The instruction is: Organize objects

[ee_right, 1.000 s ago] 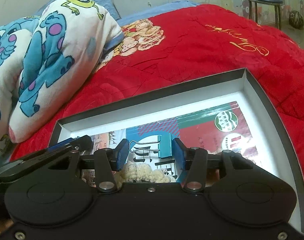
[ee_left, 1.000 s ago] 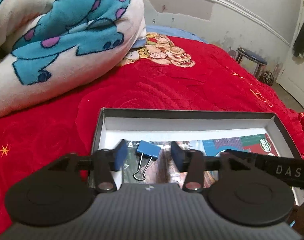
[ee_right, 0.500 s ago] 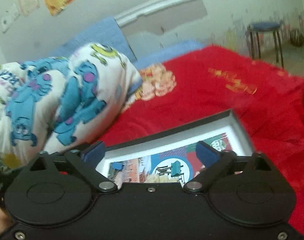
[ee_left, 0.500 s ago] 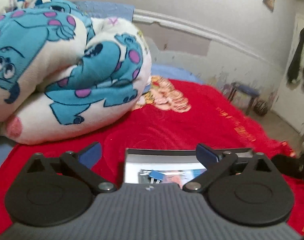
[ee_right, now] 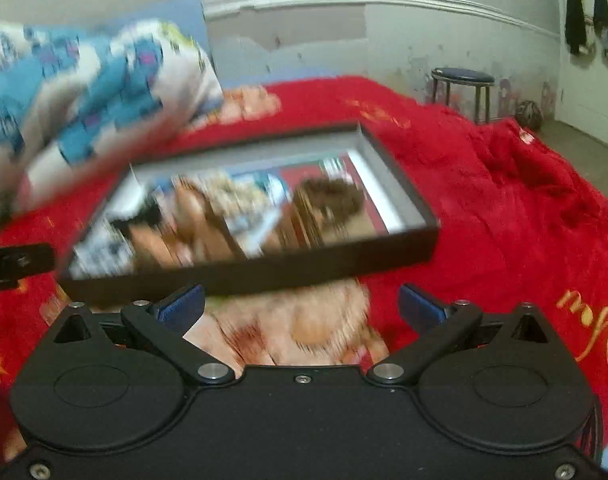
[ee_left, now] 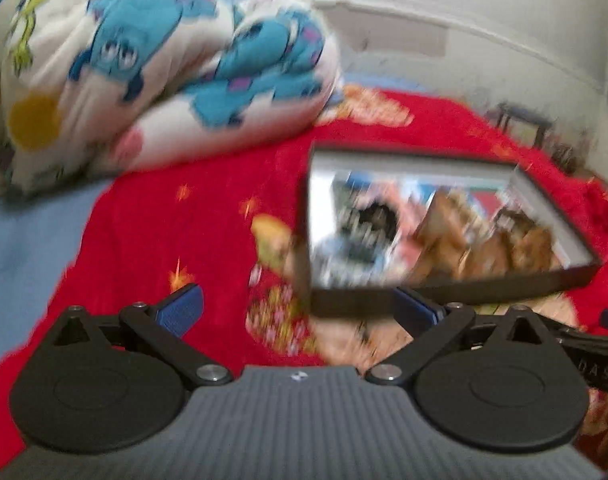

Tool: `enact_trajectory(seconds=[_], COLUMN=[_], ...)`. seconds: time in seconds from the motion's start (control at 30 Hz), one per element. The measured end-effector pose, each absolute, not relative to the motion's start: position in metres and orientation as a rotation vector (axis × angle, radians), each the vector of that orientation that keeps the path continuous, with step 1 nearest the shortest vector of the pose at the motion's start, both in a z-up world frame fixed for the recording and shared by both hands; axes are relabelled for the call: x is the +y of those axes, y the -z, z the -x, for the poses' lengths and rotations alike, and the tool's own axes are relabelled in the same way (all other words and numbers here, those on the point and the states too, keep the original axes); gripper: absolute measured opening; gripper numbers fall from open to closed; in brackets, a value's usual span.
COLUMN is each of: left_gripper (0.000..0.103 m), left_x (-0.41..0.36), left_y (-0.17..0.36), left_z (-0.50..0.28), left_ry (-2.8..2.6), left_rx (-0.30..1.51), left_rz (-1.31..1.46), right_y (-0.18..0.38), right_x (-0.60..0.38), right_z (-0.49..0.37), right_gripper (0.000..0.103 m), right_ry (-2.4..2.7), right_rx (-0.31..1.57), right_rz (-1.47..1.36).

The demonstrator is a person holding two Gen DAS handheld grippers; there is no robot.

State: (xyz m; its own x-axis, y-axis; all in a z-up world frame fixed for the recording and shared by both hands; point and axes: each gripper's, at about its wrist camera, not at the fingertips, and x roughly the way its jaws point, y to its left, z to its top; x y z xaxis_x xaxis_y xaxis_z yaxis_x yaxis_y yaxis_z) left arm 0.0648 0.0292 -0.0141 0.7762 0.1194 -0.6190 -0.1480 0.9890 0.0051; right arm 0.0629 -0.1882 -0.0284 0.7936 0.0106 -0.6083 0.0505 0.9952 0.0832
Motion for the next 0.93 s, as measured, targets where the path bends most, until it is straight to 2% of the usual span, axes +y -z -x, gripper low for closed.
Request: enact_trajectory(seconds=[0.17,0.37,0.93], left_gripper=[0.103,0.103,0.103], left_x=[0.017,0.0,0.002], left_y=[0.035,0.052,0.066], left_z=[-0.068,-0.073,-0.071], left_ry=[-0.125,-0.162,-0.197], left_rx=[0.742,0.773,0.727], left_rz=[0.031,-0.063,0.009], right_y=[0.051,0.068,0.068], right_x=[-0.191,-0.177,-0.176], right_z=[-0.077,-0.072,-0.069], right_gripper=[0.103,0.103,0.103], right_ry=[-0.039,-0.036,-0.033], right_rx=[0.792,0.691,0.668], right_rz=[-0.15,0.029,0.039])
